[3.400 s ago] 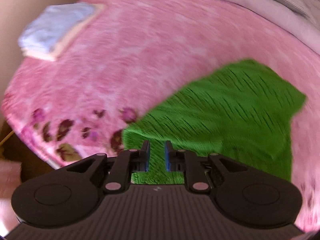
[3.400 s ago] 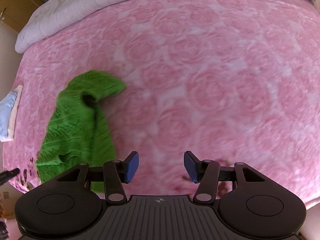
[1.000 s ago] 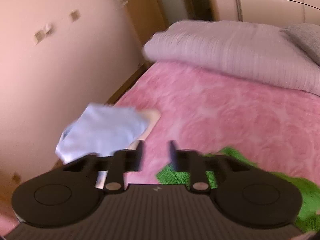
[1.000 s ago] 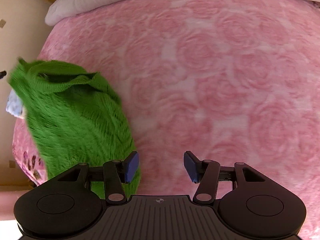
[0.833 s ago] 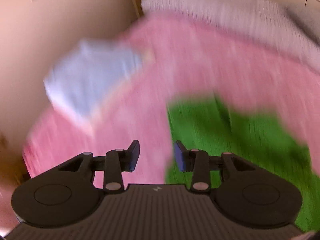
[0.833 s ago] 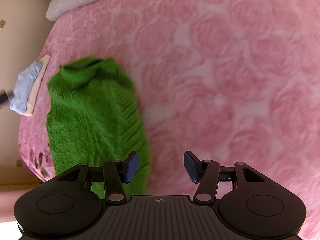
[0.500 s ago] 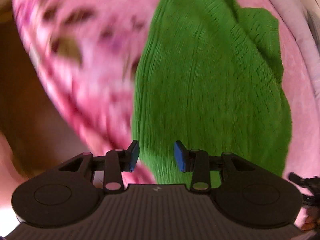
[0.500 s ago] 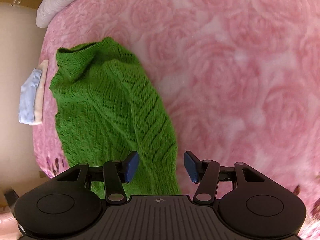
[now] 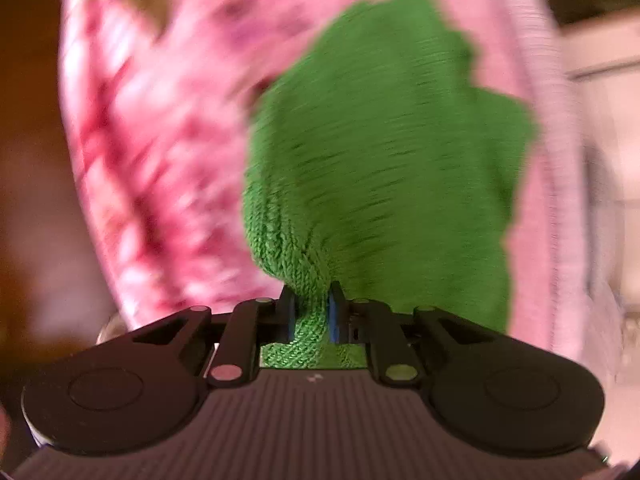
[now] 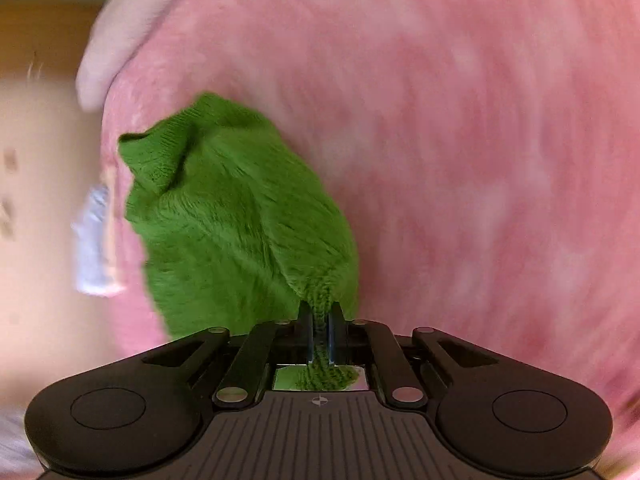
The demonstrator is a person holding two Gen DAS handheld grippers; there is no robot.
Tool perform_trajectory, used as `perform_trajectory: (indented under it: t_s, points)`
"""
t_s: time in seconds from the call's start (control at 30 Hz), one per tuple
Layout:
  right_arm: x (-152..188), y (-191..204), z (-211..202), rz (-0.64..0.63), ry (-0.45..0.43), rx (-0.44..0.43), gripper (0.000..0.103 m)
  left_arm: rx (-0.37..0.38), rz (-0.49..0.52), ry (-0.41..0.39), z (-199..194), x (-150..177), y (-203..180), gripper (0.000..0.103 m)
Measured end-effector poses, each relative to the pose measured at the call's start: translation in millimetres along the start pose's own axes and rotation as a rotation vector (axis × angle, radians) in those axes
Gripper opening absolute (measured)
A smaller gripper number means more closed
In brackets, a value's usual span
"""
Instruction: Fold clothes
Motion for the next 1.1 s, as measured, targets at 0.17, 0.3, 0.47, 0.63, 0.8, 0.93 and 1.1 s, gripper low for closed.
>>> perform_trajectory:
  t_s: [0.17,0.3,0.47,0.63,0.8,0.93,1.1]
  points:
    - [-36.0,80.6,-88.8,-0.526,-0.167,-0.033,0.004,0.119,0.03,-0.037,-35.4,10.9,-11.1,0.011]
    - [-7.7,82.0,-89.4,-0.64,0.07,-0.024,0.005,0.071,0.073,-0.031,-41.8,23.0,-6.4,0.012]
    - [55.3,6.5,-35.1,-0.527,0.527,0.278,0.025,-0.187,0.155,0.027,-21.0,42.3,18.4,0.013]
    - [25.5,9.4,-37.5,-0.527,0.404,0.256,0.043,-0.25,0.235,0.005,-14.8,40.8,12.3,0.016]
    - [-7.1,25.6,-27.7,-0.548,0.291,0.212,0.043,-0.224,0.323,-0.053,-11.8,18.7,-16.2,0.016]
    - [-26.1,46.0,-11.7,-0.599,0.233,0.189,0.043,-0.21,0.445,-0.108,1.5,-12.4,-52.3,0.021]
    - [-72.7,72.7,21.8,-0.685,0.143,0.192,0.052,-0.159,0.495,-0.138,33.6,-75.9,-96.4,0.031]
Point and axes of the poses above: each gripper's, at about its wrist camera, not at the fingertips, and z roughly the way its jaws point, y to its left, x to its underside, the point moved 4 cm from there along z, roughly the way its jaws point, and after that the axes turned 15 degrees about -z, right-handed, at the moved point
